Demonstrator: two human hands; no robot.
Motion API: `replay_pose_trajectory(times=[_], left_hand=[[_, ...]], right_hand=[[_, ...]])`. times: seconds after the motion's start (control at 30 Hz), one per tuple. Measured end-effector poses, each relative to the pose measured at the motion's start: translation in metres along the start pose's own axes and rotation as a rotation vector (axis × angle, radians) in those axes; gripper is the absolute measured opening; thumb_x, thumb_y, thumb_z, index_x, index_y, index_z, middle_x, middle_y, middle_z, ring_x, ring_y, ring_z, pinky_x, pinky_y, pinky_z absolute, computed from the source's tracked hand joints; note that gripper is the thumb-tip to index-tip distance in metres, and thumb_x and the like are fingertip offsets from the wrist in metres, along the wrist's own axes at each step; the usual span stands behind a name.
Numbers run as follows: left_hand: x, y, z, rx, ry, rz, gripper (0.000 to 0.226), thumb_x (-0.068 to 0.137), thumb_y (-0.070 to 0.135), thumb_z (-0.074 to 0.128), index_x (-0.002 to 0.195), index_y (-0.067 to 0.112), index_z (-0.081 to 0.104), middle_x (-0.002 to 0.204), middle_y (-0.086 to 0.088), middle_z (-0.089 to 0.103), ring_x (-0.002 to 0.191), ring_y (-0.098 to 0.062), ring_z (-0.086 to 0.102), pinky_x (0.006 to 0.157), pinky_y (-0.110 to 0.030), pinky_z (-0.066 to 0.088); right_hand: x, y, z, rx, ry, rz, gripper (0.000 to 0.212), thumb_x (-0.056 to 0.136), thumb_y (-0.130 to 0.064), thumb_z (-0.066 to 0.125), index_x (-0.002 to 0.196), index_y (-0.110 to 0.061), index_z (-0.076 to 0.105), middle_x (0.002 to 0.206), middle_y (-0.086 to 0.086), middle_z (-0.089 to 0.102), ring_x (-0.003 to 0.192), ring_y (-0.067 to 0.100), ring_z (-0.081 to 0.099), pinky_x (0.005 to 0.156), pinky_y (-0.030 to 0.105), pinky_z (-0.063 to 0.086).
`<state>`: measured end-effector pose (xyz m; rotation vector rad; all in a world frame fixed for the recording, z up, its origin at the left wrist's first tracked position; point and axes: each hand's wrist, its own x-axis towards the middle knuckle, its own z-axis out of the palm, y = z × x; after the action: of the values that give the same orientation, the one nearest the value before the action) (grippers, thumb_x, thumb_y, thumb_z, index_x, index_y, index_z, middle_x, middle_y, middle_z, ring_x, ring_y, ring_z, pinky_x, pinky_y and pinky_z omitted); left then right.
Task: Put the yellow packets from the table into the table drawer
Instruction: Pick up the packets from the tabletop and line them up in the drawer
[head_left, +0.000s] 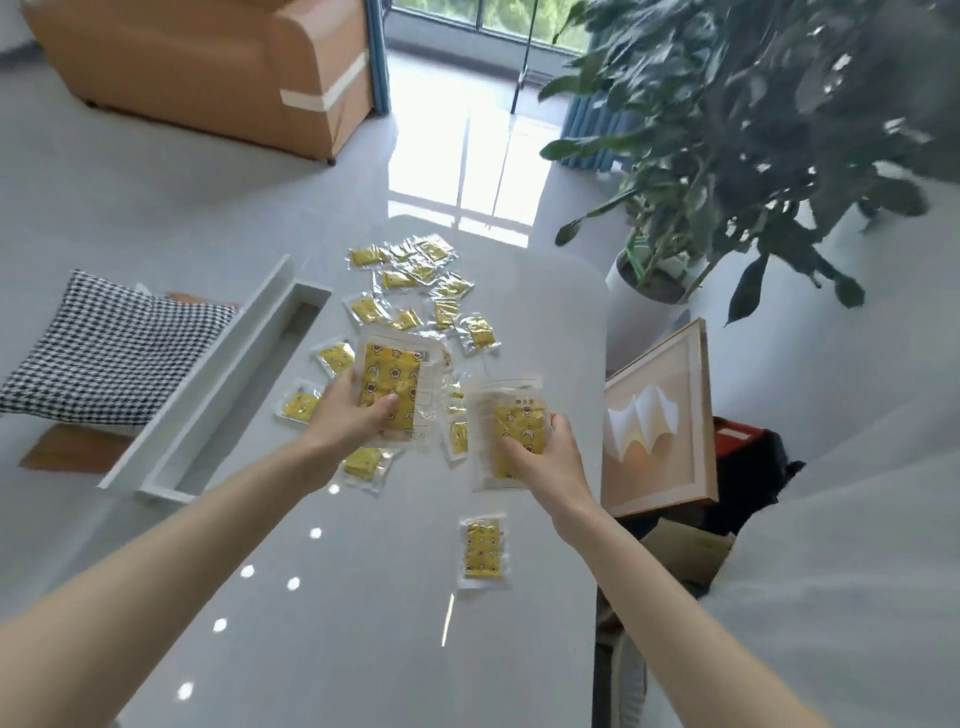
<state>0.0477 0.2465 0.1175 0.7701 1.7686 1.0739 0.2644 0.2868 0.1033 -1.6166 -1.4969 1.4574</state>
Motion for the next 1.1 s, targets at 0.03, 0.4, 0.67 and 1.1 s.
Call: replay_pose_trajectory(times=[0.03, 0.4, 0.67, 1.1], left_hand=[[-0.011, 0.014, -0.006, -0.013, 0.001, 0.008, 0.031, 0.091, 0.011, 0.060, 0.119, 0.012, 0.046, 0.112, -0.006, 0.062, 0.094, -0.023, 0.063, 0.080, -0.030, 0.050], [-0.099, 0.071, -0.093, -0.100, 0.016, 0.028, 0.041, 0.091, 0.017, 0.061, 0.127, 0.008, 0.045, 0.118, -0.008, 0.063, 0.103, -0.024, 0.065, 0.092, -0.043, 0.052], [-0.131, 0.058, -0.184, -0.114, 0.061, 0.052, 0.017, 0.093, 0.006, 0.054, 0.108, 0.014, 0.051, 0.105, -0.004, 0.064, 0.090, -0.013, 0.065, 0.072, -0.021, 0.055], [-0.121, 0.036, -0.395, -0.051, 0.036, 0.095, 0.030, 0.094, 0.011, 0.055, 0.122, 0.009, 0.046, 0.111, -0.003, 0.062, 0.093, -0.013, 0.063, 0.068, -0.019, 0.050]], right_hand=[[-0.007, -0.014, -0.002, -0.001, -0.011, -0.016, 0.029, 0.089, -0.016, 0.063, 0.111, -0.012, 0.045, 0.098, -0.004, 0.057, 0.089, 0.013, 0.058, 0.072, 0.025, 0.049], [-0.069, -0.108, 0.021, 0.151, -0.128, -0.004, 0.030, 0.091, -0.014, 0.063, 0.115, -0.013, 0.046, 0.110, 0.005, 0.061, 0.096, 0.018, 0.062, 0.082, 0.031, 0.053], [-0.101, -0.148, 0.101, 0.159, -0.189, 0.000, 0.045, 0.087, -0.017, 0.068, 0.127, -0.013, 0.048, 0.117, 0.006, 0.065, 0.104, 0.022, 0.065, 0.094, 0.040, 0.053], [-0.145, -0.226, 0.301, 0.241, -0.117, 0.034, 0.039, 0.090, -0.017, 0.066, 0.121, -0.015, 0.043, 0.120, 0.005, 0.061, 0.107, 0.021, 0.062, 0.078, 0.029, 0.053]])
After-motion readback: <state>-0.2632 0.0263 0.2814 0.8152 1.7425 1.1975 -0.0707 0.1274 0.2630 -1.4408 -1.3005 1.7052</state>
